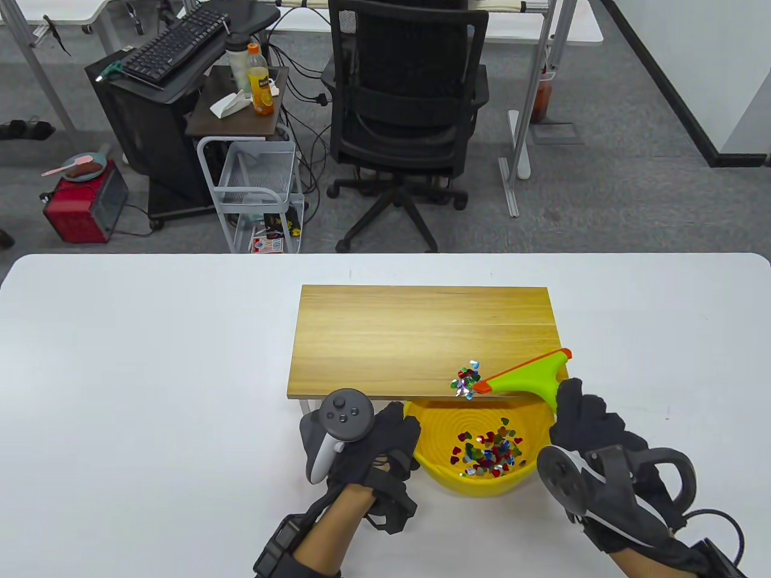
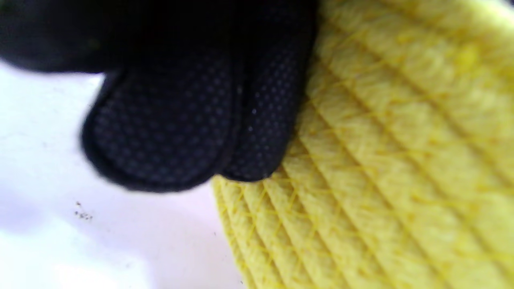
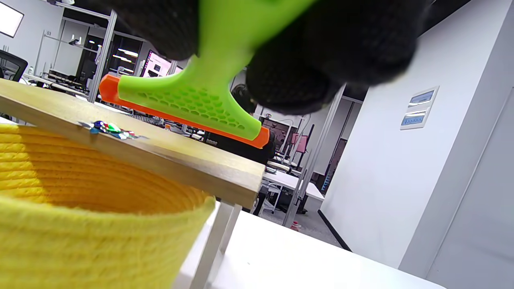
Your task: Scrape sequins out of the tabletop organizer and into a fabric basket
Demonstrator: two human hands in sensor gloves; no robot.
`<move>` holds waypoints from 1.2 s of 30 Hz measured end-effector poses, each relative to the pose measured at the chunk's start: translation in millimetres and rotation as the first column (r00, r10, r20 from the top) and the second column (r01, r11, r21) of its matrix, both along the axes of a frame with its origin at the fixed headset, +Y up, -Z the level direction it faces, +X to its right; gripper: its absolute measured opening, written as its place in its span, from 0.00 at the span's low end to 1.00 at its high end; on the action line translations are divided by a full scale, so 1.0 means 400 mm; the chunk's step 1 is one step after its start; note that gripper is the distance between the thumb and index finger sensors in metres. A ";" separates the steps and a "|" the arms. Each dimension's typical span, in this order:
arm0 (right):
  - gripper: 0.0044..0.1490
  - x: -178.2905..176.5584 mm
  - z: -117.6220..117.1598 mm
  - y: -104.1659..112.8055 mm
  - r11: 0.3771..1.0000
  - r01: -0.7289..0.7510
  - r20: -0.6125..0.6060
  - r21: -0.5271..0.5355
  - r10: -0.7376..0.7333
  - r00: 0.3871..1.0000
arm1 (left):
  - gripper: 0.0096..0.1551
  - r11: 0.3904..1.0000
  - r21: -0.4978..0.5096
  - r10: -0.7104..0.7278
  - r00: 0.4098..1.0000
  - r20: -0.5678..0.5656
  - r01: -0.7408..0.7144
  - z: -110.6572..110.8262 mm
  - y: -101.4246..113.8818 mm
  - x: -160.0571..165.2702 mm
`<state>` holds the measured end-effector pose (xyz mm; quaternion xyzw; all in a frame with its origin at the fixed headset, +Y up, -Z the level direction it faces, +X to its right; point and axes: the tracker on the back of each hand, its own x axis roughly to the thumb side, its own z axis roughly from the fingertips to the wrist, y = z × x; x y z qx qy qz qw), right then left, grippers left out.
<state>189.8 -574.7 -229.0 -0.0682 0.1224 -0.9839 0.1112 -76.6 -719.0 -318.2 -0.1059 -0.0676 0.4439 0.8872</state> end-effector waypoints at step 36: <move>0.39 -0.023 0.049 -0.029 0.994 -0.037 -0.128 -0.101 0.024 0.991 | 0.31 1.000 -0.001 -0.002 1.000 0.010 0.002 0.000 0.008 -0.017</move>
